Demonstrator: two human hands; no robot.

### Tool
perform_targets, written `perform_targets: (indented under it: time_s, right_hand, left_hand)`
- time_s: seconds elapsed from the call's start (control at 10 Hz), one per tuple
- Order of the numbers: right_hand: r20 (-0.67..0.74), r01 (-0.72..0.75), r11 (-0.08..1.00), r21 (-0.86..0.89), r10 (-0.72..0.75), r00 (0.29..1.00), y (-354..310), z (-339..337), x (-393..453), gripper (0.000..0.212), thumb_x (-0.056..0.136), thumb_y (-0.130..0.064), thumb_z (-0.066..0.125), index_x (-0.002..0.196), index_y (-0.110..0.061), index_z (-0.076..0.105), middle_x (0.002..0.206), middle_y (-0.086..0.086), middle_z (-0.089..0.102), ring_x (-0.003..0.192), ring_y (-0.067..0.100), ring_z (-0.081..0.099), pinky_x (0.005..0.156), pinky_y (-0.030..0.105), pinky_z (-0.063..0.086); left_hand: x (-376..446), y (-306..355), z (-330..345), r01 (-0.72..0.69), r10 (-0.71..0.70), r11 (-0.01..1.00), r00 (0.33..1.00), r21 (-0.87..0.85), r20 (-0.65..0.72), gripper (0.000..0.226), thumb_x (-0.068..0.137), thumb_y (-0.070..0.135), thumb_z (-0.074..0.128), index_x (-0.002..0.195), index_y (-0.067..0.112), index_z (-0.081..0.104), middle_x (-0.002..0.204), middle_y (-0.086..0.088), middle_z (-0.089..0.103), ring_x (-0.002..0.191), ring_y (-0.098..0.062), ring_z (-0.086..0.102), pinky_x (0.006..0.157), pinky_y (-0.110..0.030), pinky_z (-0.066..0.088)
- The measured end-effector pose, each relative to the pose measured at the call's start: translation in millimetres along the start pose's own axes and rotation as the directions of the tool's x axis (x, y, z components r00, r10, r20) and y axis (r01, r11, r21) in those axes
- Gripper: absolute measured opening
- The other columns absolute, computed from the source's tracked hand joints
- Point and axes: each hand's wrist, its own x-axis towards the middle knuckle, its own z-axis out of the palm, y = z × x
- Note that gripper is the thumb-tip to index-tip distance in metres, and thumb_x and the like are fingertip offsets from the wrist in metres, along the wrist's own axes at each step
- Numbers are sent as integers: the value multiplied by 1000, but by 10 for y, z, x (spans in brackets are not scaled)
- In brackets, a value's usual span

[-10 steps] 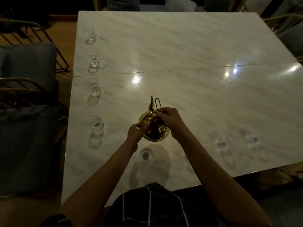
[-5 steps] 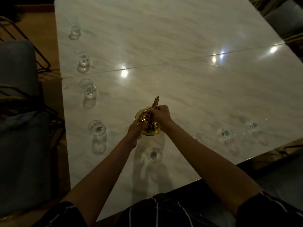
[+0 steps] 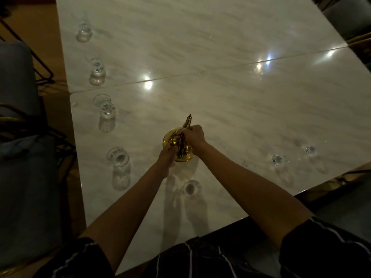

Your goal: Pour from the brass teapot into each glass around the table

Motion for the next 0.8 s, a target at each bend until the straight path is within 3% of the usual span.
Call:
perform_targets:
  time_s: [0.1,0.2,0.3,0.4,0.5,0.6,0.7,0.8]
  right_hand:
    - [15,5,1000,-20,-5,1000,189,61,284,29,69,-17,57,86,1,72,82,19,74,80,33,74,76,54,62]
    - [14,19,999,-37,-19,1000,57,60,98,23,81,-10,55,87,2,73,80,17,75,77,28,75,78,49,62]
    - [-6,41,998,-40,-42,999,0,49,-12,25,91,-7,52,87,1,75,77,11,77,73,21,76,78,39,62]
    - [6,38,999,-25,-37,999,30,50,12,23,89,-7,52,83,-2,74,72,8,76,72,21,76,80,44,62]
    - [-5,23,998,-56,-23,1000,25,38,7,22,88,-10,55,75,-8,72,78,12,76,79,26,76,82,45,62]
    - [-38,43,988,-150,-49,998,43,-20,2,20,87,-19,61,87,-4,74,88,15,74,88,30,71,75,37,57]
    - [-18,80,967,-241,-87,996,38,-151,-121,21,84,-21,66,81,-3,76,85,16,75,86,30,72,75,39,57]
    - [0,148,941,-303,-155,988,38,-315,-210,22,87,-20,66,83,-1,75,87,17,75,87,30,72,81,45,58]
  left_hand:
    - [27,-21,-12,10,-10,999,1000,-34,12,50,110,30,51,157,18,42,157,-13,50,143,-33,46,102,-45,39]
    - [22,-60,-29,24,-21,997,999,-74,38,67,100,40,62,159,17,40,157,-12,49,145,-33,44,106,-46,37]
    - [33,-70,-9,37,-35,997,999,-66,25,69,99,43,62,158,16,39,156,-13,49,146,-33,43,109,-48,38]
    - [91,-77,11,55,-55,998,998,-8,-33,52,109,34,49,157,14,41,156,-14,49,144,-34,46,113,-51,40]
    - [53,-77,8,55,-55,999,998,-2,-30,53,109,35,50,157,13,42,156,-15,49,143,-35,46,112,-51,41]
    - [52,-116,-24,43,-43,999,999,4,-31,55,106,38,57,152,10,48,148,-16,55,138,-35,51,101,-45,47]
    - [1,-87,-28,42,-40,997,999,69,-29,51,105,35,59,145,5,55,126,-16,63,113,-27,61,82,-36,52]
    - [-54,-41,-37,55,-45,982,997,179,-60,44,105,26,56,139,-2,59,114,-16,62,87,-19,60,74,-33,52]
